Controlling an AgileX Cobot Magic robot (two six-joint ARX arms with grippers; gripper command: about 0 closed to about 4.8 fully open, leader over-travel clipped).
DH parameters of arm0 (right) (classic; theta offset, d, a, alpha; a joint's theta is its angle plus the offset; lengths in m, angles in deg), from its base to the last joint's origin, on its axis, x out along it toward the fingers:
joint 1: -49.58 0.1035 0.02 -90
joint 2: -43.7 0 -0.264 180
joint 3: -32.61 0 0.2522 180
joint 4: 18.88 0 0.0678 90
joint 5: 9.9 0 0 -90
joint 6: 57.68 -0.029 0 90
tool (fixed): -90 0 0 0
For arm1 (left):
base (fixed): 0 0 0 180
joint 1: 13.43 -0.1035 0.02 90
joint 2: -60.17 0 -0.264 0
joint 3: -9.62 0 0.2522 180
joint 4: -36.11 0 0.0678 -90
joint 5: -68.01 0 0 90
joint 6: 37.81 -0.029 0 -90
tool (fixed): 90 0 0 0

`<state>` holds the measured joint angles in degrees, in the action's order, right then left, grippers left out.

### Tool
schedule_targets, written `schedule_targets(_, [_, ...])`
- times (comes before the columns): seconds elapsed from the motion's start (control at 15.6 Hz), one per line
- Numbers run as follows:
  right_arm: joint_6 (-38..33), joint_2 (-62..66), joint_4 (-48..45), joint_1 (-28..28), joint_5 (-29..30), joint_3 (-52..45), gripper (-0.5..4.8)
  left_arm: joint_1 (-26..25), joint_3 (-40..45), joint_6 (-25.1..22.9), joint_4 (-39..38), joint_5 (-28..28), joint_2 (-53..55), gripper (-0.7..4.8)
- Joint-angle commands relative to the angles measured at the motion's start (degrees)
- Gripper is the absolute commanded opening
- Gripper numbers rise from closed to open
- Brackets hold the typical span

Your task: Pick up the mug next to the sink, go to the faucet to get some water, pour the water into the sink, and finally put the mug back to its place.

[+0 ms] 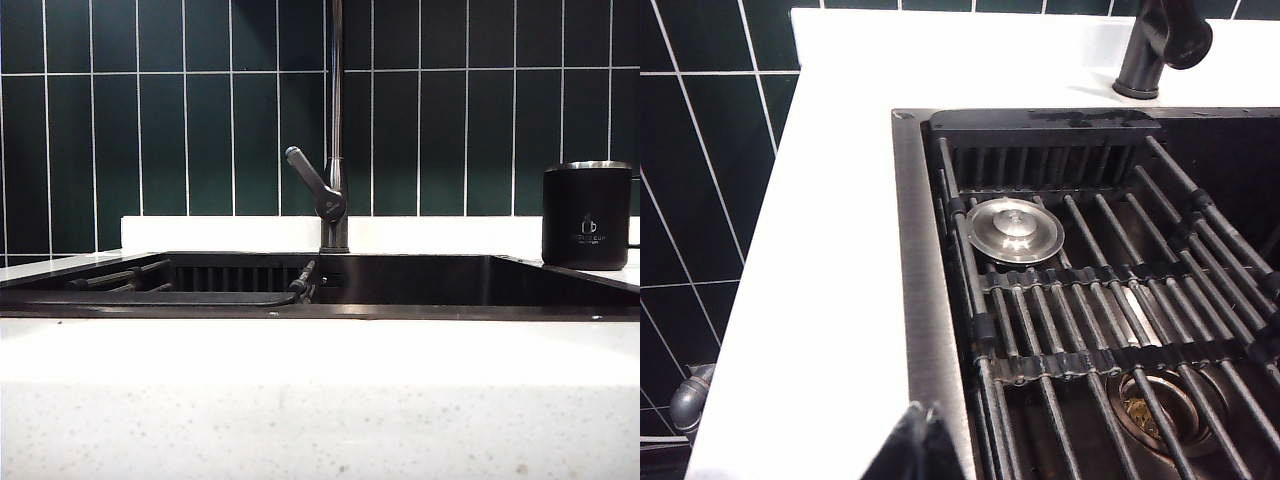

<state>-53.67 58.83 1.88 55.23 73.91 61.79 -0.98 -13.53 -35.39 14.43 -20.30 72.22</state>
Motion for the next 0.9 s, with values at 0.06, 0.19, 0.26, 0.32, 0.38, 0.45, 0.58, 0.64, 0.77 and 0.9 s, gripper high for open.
schedule_targets(0.06, [0.9,-5.0,-0.5,0.0,-0.3,-1.0,-0.09,0.0,0.5,-2.3,1.4,0.0,0.0,-0.06])
schedule_targets(0.19, [-0.2,-7.8,2.4,0.0,-0.3,-2.1,-0.09,0.0,1.1,-2.6,2.0,0.0,0.0,-0.06])
schedule_targets(0.26, [-1.0,-9.3,2.9,0.0,-0.3,-2.4,-0.09,0.0,1.1,-2.8,2.6,0.0,0.0,-0.06])
schedule_targets(0.32, [-1.0,-10.4,4.2,0.0,-0.3,-2.4,-0.09,0.0,1.1,-3.1,3.8,-0.3,-0.1,-0.06])
schedule_targets(0.38, [-1.4,-11.3,5.8,0.0,-0.3,-2.5,-0.09,0.0,1.1,-3.3,4.7,-0.4,-0.1,-0.06])
schedule_targets(0.45, [-2.3,-12.0,6.9,0.0,-0.7,-2.7,-0.09,0.0,1.1,-3.6,5.4,-0.4,0.0,-0.06])
schedule_targets(0.58, [-3.8,-12.3,10.4,0.0,-2.0,-2.7,-0.09,0.0,2.2,-3.9,6.8,-0.4,0.0,-0.06])
schedule_targets(0.64, [-5.2,-12.3,11.4,0.0,-2.9,-3.0,-0.09,0.0,3.1,-3.9,7.3,-0.4,-0.1,-0.06])
schedule_targets(0.77, [-6.2,-12.3,10.8,0.0,-3.4,-4.3,-0.09,0.0,4.2,-3.8,7.8,-0.4,-0.1,-0.06])
schedule_targets(0.9, [-6.1,-12.3,7.8,0.0,-3.6,-6.3,-0.09,0.0,4.5,-4.1,8.6,-0.4,-0.1,-0.06])
